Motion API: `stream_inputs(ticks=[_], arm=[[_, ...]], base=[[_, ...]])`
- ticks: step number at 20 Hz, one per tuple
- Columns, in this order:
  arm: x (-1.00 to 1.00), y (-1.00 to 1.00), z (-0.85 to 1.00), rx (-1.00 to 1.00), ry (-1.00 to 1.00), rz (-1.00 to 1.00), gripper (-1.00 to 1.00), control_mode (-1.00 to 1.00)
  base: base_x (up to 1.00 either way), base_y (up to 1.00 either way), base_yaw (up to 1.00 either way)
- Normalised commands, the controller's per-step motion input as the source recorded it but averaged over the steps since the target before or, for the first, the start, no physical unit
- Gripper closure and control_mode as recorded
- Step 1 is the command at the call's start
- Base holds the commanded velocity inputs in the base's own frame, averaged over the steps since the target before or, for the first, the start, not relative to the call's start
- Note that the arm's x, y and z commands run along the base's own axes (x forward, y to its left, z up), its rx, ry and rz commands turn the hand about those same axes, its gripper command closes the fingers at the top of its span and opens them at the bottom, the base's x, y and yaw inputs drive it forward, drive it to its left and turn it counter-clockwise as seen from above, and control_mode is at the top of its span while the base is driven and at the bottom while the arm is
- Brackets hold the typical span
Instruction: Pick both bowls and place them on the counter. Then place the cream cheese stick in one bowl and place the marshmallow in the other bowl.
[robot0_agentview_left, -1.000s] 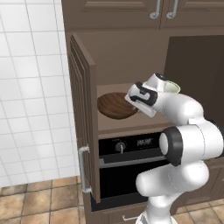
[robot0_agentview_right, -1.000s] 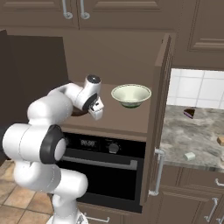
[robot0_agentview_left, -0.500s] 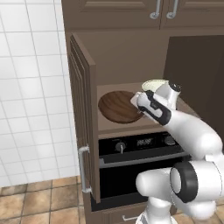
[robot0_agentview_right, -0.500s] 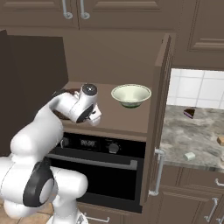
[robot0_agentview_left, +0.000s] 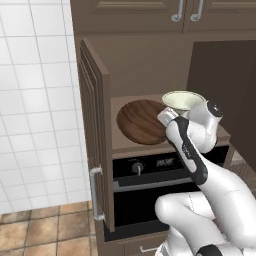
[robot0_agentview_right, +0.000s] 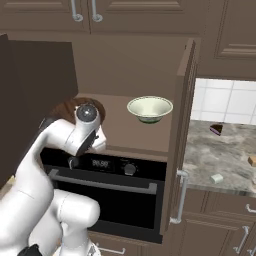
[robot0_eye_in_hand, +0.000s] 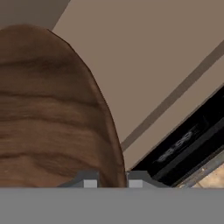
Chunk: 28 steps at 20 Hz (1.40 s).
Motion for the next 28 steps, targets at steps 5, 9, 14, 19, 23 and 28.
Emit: stream_inputs(ticks=[5,9,14,19,23,28], arm=[[-0.67,-0.13,0.53,0.00,0.05,-0.07,1.00,-1.00],[-0.76,-0.18,0.32,0.00,0.05,-0.01,1.00,-1.00],[-0.96,-0.18,0.15,0.00,0.05,0.00,1.00,-1.00],[-1.00,-0.19,0.01,0.00,0.01,0.00,1.00,-1.00],[-1.00,-0.13,0.00,0.00,0.00,-0.01,1.00,-1.00],[-0.88,-0.01,0.00,0.00,0.00,-0.02,1.00,-1.00]], base=[[0.00,0.00,0.00],[0.00,0.00,0.00],[0.00,0.00,0.00],[0.00,0.00,0.00],[0.00,0.00,0.00],[0.00,0.00,0.00]])
